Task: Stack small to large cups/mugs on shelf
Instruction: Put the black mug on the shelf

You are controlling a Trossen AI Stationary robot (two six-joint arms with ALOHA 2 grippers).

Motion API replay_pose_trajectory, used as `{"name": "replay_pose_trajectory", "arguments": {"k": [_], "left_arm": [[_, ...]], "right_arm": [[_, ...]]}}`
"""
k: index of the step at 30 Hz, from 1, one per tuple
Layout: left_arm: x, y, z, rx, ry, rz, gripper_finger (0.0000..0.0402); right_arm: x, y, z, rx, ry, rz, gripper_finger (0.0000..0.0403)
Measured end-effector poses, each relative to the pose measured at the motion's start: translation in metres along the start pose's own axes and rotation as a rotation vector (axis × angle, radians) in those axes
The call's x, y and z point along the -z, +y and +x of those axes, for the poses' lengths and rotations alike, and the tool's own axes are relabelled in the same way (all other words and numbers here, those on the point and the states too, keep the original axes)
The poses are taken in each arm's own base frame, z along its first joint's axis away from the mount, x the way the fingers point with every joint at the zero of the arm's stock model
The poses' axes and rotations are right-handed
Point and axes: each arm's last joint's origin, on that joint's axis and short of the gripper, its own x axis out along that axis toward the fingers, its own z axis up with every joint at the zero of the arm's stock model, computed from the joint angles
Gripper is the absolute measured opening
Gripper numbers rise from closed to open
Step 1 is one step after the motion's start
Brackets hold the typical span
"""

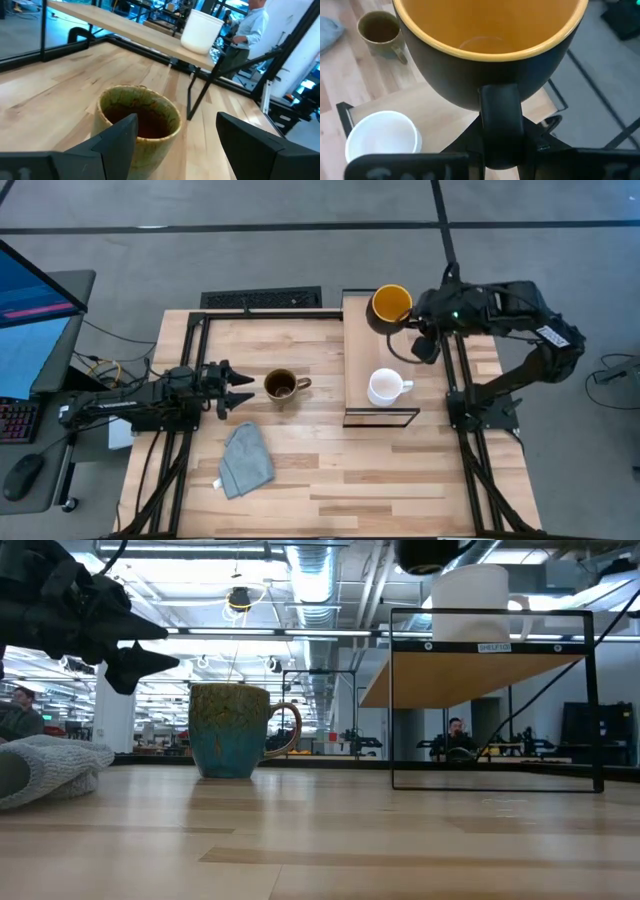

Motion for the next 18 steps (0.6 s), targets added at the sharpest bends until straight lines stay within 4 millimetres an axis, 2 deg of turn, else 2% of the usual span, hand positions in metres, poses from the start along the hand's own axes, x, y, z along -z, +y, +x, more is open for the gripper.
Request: {"name": "replay_pose_trajectory", "arguments": {"k": [9, 18], "left_arm": [[0.0, 0.0, 0.0, 0.016, 0.005, -0.001, 0.0261], [0.001, -0.001, 0.0, 0.036, 0.018, -0.016, 0.0261]], "right_arm": [[-0.006, -0.012, 0.009, -0.031, 0.0, 0.009, 0.0078], [-0.011, -0.029, 0.029, -0.045, 0.076, 0.046, 0.0078]]}}
